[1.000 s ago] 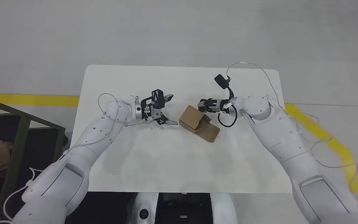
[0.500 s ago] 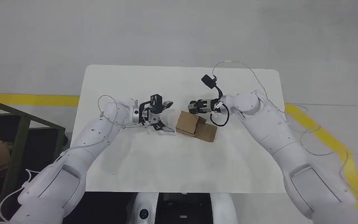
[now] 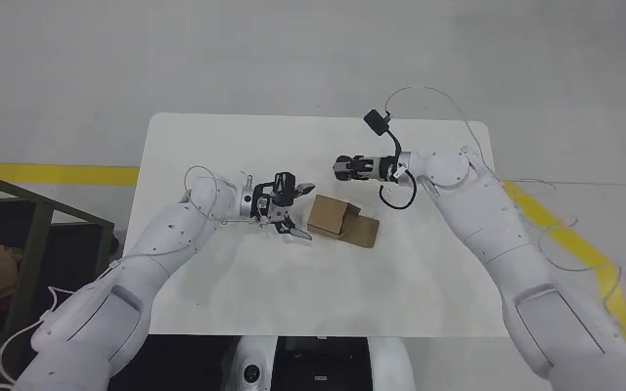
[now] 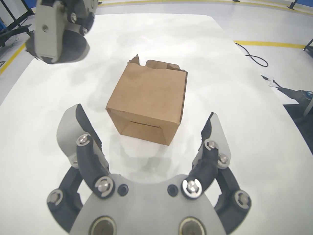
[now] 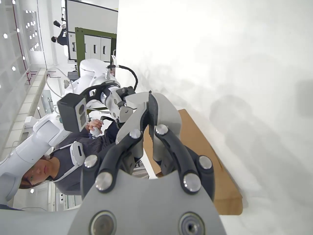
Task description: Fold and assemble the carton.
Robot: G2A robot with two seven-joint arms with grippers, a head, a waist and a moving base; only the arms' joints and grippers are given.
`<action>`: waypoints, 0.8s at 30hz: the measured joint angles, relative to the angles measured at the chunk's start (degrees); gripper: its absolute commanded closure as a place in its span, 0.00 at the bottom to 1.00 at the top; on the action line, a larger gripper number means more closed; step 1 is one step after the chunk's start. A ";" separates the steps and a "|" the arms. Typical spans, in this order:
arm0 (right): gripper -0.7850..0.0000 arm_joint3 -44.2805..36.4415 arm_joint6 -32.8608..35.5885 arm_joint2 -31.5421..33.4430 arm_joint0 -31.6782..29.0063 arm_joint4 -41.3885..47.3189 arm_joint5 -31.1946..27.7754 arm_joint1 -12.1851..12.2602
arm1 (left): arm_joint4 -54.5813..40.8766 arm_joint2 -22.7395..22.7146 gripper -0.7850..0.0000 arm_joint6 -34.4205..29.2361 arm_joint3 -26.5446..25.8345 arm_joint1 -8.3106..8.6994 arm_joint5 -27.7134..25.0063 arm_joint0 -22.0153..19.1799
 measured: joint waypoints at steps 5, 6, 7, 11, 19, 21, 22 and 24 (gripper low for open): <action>1.00 -10.77 2.14 6.99 -6.15 -0.53 2.77 3.26 | 1.71 3.25 0.00 2.12 3.01 -1.50 0.88 -2.24; 1.00 -13.03 2.68 8.27 -7.61 -0.54 3.41 3.81 | 2.10 3.81 0.00 2.35 3.53 -1.74 1.11 -2.63; 1.00 -15.28 3.22 9.52 -9.08 -0.72 4.12 4.35 | 2.34 4.34 0.00 2.64 4.05 -1.98 1.42 -2.98; 1.00 -25.24 5.39 14.60 -15.81 -1.99 7.81 6.44 | 1.37 6.31 0.00 3.80 6.64 -3.07 2.60 -4.45; 1.00 -35.83 9.00 20.11 -23.94 -1.93 11.76 8.53 | -0.31 10.71 0.00 4.58 9.49 -4.89 3.38 -6.45; 1.00 -36.99 9.55 21.15 -25.50 -1.43 12.21 8.89 | -0.91 11.67 0.00 4.84 10.26 -5.18 3.63 -6.84; 1.00 -37.36 9.65 21.59 -26.14 -1.24 12.33 9.03 | -1.10 12.04 0.00 4.98 10.58 -5.27 3.77 -7.01; 1.00 -38.08 9.81 22.51 -27.43 -0.98 12.55 9.34 | -1.46 12.85 0.00 5.39 11.29 -5.43 4.18 -7.36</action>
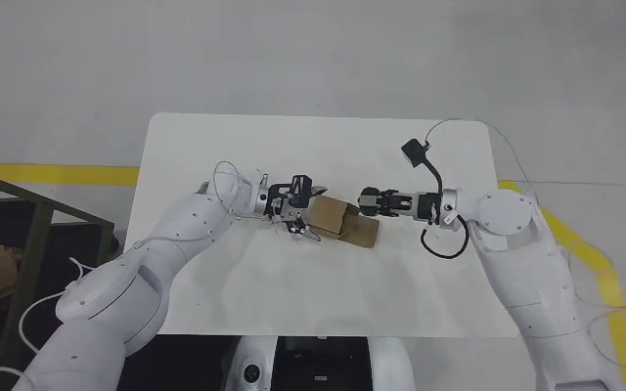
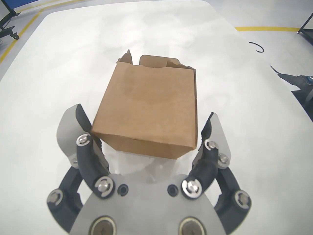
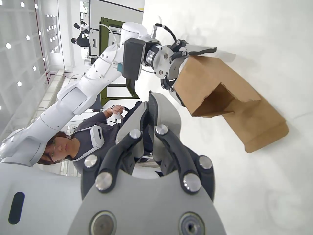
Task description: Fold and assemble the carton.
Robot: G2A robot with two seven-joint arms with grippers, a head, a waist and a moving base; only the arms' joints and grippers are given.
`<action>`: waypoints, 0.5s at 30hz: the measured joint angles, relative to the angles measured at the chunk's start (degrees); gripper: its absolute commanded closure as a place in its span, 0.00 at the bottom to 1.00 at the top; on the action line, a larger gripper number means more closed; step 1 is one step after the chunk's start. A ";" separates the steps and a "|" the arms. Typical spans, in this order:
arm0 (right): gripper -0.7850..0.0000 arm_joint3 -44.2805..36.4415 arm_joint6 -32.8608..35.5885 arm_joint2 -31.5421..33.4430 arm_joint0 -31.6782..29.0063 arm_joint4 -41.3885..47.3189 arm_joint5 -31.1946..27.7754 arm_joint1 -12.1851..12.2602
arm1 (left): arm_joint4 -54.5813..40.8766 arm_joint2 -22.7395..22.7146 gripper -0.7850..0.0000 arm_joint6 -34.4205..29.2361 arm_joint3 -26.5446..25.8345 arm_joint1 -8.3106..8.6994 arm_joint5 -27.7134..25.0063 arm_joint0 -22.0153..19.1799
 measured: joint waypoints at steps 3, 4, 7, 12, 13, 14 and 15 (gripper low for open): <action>1.00 -0.86 0.29 1.12 -1.58 0.65 0.14 0.38 | -0.70 0.92 0.26 0.60 0.88 -0.13 0.61 -0.40; 1.00 -1.10 0.36 1.51 -2.07 0.73 0.28 0.51 | -1.00 1.15 0.31 0.75 1.09 -0.16 0.75 -0.50; 1.00 -1.92 0.19 3.07 -3.92 -0.66 1.93 1.06 | -1.98 1.93 0.37 1.00 1.51 -0.22 1.00 -0.70; 1.00 -3.37 -0.31 4.80 -7.49 -3.53 6.09 1.88 | -3.69 3.46 0.34 0.84 1.45 -0.27 0.84 -0.74; 1.00 -3.42 -0.30 4.89 -7.89 -3.75 6.68 1.97 | -3.90 3.71 0.35 0.84 1.49 -0.28 0.84 -0.81; 1.00 -3.35 -0.46 5.01 -8.29 -4.11 7.48 2.08 | -4.16 4.02 0.35 0.86 1.55 -0.28 0.87 -0.93; 1.00 -3.23 -0.65 5.08 -8.50 -4.67 8.15 2.17 | -4.35 4.24 0.36 0.90 1.59 -0.28 0.90 -1.03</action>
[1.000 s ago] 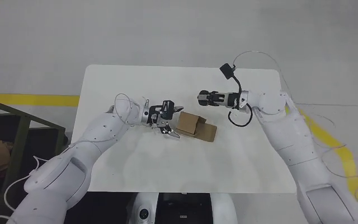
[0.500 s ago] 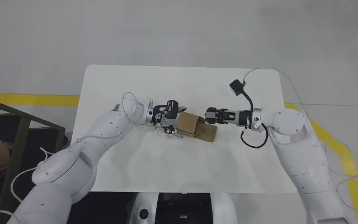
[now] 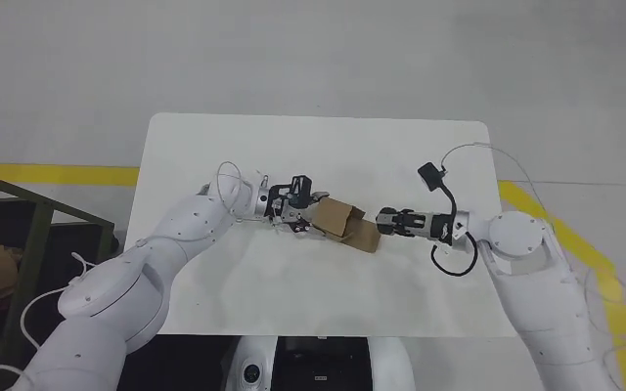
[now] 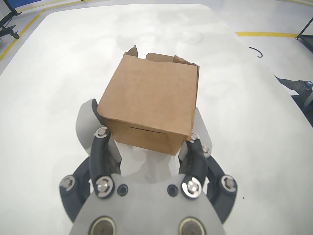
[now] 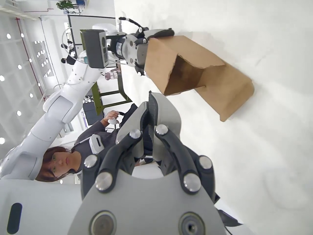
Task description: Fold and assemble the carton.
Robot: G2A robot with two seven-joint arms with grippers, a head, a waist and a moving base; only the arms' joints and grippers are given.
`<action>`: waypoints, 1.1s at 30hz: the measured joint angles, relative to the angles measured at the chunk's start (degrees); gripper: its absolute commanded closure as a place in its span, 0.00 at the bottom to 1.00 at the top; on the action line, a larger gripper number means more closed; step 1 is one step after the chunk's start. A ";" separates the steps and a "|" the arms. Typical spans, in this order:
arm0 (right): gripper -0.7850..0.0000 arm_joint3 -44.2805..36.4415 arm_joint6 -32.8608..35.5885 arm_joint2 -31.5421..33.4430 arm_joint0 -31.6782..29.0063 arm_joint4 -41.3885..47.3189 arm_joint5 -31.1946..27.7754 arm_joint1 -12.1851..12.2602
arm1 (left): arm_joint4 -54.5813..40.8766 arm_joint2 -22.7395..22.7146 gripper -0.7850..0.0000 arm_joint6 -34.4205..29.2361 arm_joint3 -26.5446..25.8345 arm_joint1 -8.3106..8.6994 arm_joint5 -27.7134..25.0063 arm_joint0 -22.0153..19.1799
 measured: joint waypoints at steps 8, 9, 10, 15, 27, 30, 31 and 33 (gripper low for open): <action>1.00 2.37 -4.90 -0.38 0.10 -5.93 5.62 0.41 | -1.55 1.37 0.35 0.89 -0.22 0.35 0.89 -0.74; 1.00 2.75 -5.56 -0.62 0.31 -6.00 5.79 0.37 | -1.69 1.51 0.33 1.02 -0.40 0.43 1.02 -0.76; 1.00 3.16 -6.27 -0.87 0.59 -6.02 5.86 0.31 | -1.83 1.65 0.33 1.13 -0.61 0.52 1.13 -0.76; 1.00 5.96 -9.78 -3.21 3.36 -6.35 5.28 -0.21 | -2.47 2.50 0.32 1.59 -2.14 1.13 1.58 -0.68; 1.00 11.03 -9.51 -9.73 8.98 -5.46 0.72 -1.45 | -4.36 3.74 0.35 1.78 -5.00 2.52 1.78 -0.94; 1.00 11.05 -8.97 -11.05 9.50 -4.64 0.16 -1.71 | -4.79 3.95 0.35 1.71 -5.29 2.66 1.71 -1.02; 1.00 11.05 -8.82 -11.36 9.65 -4.48 0.14 -1.77 | -4.94 3.99 0.35 1.71 -5.31 2.68 1.71 -1.03; 1.00 10.92 -8.66 -12.05 9.93 -4.32 0.24 -1.90 | -5.37 4.04 0.35 1.67 -5.29 2.71 1.67 -1.06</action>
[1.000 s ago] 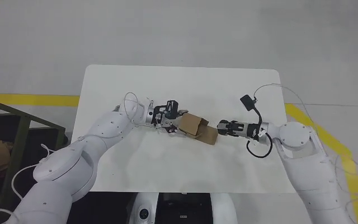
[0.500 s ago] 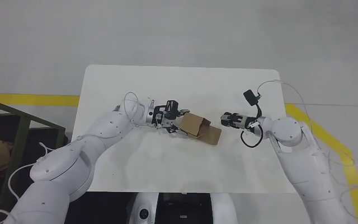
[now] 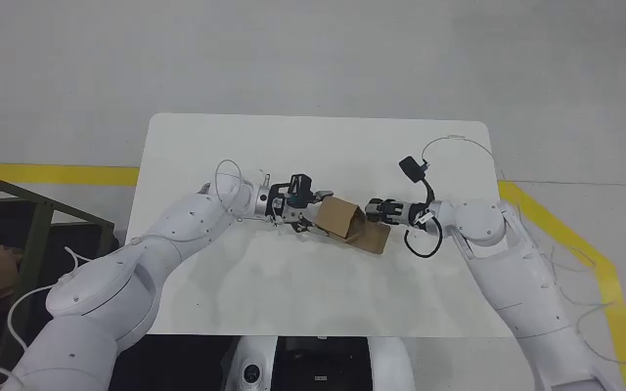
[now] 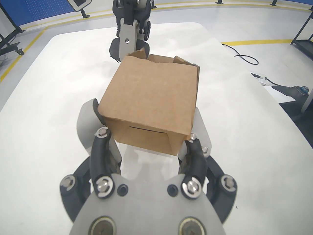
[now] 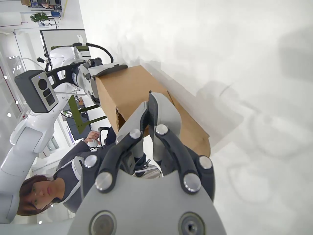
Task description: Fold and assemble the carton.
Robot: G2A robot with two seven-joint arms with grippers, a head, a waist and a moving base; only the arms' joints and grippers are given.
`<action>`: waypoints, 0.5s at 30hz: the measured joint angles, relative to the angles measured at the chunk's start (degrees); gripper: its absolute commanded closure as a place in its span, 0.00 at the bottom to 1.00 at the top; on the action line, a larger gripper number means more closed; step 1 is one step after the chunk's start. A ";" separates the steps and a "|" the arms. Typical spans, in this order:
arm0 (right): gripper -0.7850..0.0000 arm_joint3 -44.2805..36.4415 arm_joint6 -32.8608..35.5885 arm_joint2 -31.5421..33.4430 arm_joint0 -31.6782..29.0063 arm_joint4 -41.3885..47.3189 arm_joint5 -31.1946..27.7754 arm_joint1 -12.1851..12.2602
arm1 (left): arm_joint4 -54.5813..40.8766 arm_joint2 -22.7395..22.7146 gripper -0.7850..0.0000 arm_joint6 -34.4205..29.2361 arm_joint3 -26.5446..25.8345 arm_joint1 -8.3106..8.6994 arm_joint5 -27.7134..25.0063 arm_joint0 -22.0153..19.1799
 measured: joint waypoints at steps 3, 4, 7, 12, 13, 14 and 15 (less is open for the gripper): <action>1.00 -0.22 0.10 -1.06 0.37 0.28 0.35 -0.21 | -0.40 0.04 0.33 -0.11 0.16 -0.04 -0.11 -0.08; 1.00 -0.23 0.05 -1.39 0.49 0.42 0.50 -0.29 | -0.46 0.06 0.32 -0.14 0.23 -0.07 -0.13 -0.09; 1.00 0.19 -0.27 -2.55 0.98 1.06 0.87 -0.60 | -0.48 0.12 0.28 -0.18 0.43 -0.24 -0.18 -0.07; 1.00 1.68 -1.29 -4.39 2.07 2.59 1.07 -1.23 | -0.69 0.09 0.27 -0.35 0.76 -0.54 -0.34 0.05; 1.00 1.99 -1.53 -4.64 2.26 2.93 1.13 -1.34 | -0.74 0.06 0.28 -0.36 0.76 -0.59 -0.36 0.07; 1.00 2.40 -1.81 -4.95 2.51 3.37 1.20 -1.48 | -0.84 0.01 0.27 -0.36 0.75 -0.65 -0.36 0.10; 1.00 2.69 -1.98 -5.18 2.69 3.65 1.21 -1.58 | -0.93 -0.05 0.28 -0.36 0.75 -0.69 -0.36 0.12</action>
